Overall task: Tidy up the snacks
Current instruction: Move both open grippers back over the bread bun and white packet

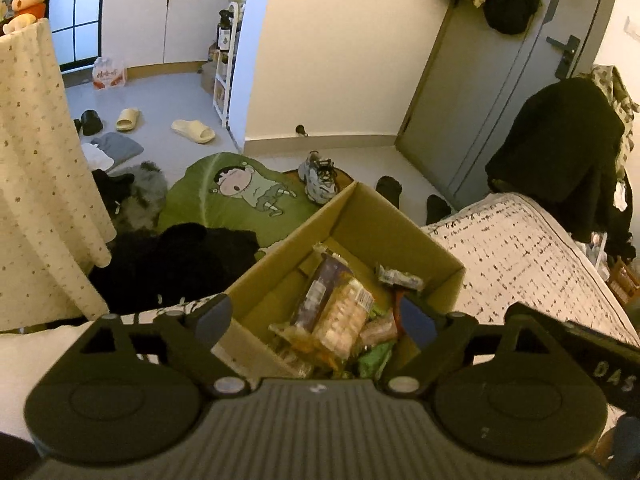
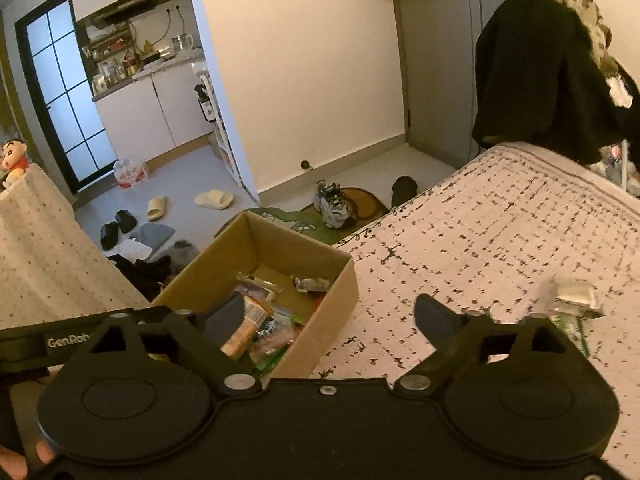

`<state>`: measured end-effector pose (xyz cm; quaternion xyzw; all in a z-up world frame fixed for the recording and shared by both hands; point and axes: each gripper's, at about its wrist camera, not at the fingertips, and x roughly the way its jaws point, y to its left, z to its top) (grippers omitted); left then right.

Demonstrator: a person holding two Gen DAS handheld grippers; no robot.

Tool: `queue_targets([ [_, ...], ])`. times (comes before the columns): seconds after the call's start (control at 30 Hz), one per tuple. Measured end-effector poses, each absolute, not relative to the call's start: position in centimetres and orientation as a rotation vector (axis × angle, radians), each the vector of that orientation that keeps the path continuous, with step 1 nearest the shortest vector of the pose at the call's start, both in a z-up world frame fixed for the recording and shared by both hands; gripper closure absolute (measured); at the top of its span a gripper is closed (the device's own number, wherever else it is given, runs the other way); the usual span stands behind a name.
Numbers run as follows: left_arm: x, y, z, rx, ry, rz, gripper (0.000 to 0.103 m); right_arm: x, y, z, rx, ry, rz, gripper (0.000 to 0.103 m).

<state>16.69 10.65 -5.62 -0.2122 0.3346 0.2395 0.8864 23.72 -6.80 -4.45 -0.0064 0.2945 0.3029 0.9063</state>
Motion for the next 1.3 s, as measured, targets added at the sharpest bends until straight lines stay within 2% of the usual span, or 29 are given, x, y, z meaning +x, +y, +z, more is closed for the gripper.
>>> queue_targets([
  [0.1, 16.0, 10.4, -5.2, -0.448, 0.701, 0.485, 0.013, 23.0, -7.6, -4.5, -0.049, 0.599, 0.614, 0.0],
  [0.23, 15.0, 9.9, -4.8, -0.45, 0.7, 0.479, 0.012, 22.1, -8.7, -4.9, -0.084, 0.594, 0.574, 0.0],
  [0.43, 14.1, 9.0, -4.5, -0.452, 0.69, 0.466, 0.0, 21.4, -10.8, -4.3, -0.041, 0.585, 0.547, 0.0],
  [0.73, 12.8, 7.7, -3.8, -0.483, 0.658, 0.414, 0.0, 19.8, -13.0, -4.6, -0.044, 0.603, 0.516, 0.0],
  [1.3, 12.0, 5.5, -2.5, -0.536, 0.638, 0.317, 0.0, 18.9, -15.3, -1.1, -0.092, 0.613, 0.434, 0.0],
])
